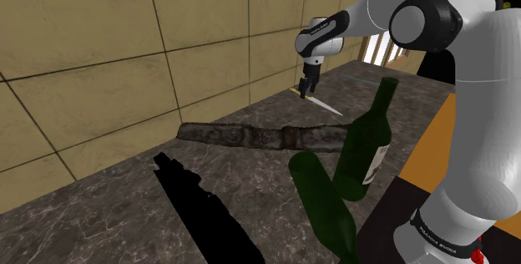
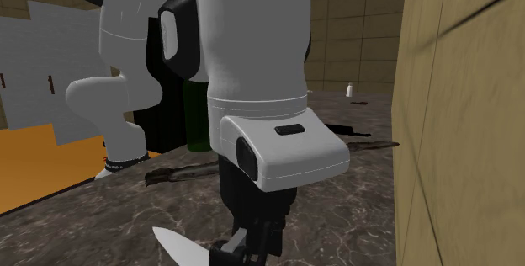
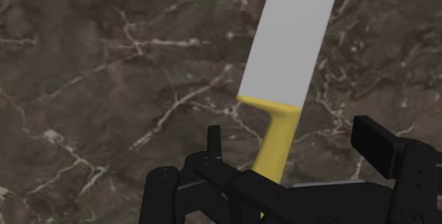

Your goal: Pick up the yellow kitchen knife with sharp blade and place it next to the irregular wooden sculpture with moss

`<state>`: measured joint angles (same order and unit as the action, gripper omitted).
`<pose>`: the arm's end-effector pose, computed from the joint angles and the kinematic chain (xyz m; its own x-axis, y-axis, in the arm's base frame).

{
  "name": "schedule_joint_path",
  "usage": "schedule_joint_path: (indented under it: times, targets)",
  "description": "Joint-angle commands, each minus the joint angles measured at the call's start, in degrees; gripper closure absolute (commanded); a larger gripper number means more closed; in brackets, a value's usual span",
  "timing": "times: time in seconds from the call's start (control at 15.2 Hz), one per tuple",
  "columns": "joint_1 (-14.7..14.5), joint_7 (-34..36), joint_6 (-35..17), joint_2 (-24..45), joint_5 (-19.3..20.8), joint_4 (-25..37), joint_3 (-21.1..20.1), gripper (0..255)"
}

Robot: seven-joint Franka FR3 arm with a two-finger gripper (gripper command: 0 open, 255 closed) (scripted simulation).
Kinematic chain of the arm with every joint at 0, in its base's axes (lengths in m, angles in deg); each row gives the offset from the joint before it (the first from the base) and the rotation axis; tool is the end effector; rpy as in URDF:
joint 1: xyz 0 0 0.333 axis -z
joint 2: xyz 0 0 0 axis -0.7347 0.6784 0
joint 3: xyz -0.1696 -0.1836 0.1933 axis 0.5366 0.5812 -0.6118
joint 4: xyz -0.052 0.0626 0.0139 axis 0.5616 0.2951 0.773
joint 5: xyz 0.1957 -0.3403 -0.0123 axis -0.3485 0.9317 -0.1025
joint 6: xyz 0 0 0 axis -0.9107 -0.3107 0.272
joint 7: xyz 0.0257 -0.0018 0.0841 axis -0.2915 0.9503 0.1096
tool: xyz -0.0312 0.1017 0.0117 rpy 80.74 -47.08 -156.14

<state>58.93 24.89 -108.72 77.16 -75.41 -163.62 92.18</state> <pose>0.6017 -0.2694 0.3419 0.9973 0.0728 -0.0015 0.0727 -0.9970 -0.0261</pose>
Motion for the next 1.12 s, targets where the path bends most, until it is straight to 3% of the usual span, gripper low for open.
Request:
schedule_joint_path:
  times: [0.0, 0.33, 0.4, 1.06]
  targets:
    - [0.0, 0.0, -0.1, 0.0, 0.0, -0.1, 0.0, 0]
    - [0.0, 0.0, -0.1, 0.0, 0.0, -0.1, 0.0, 0]
    - [0.0, 0.0, -0.1, 0.0, 0.0, -0.1, 0.0, 255]
    - [0.0, 0.1, 0.5, -0.3, 0.1, 0.2, 0.1, 255]
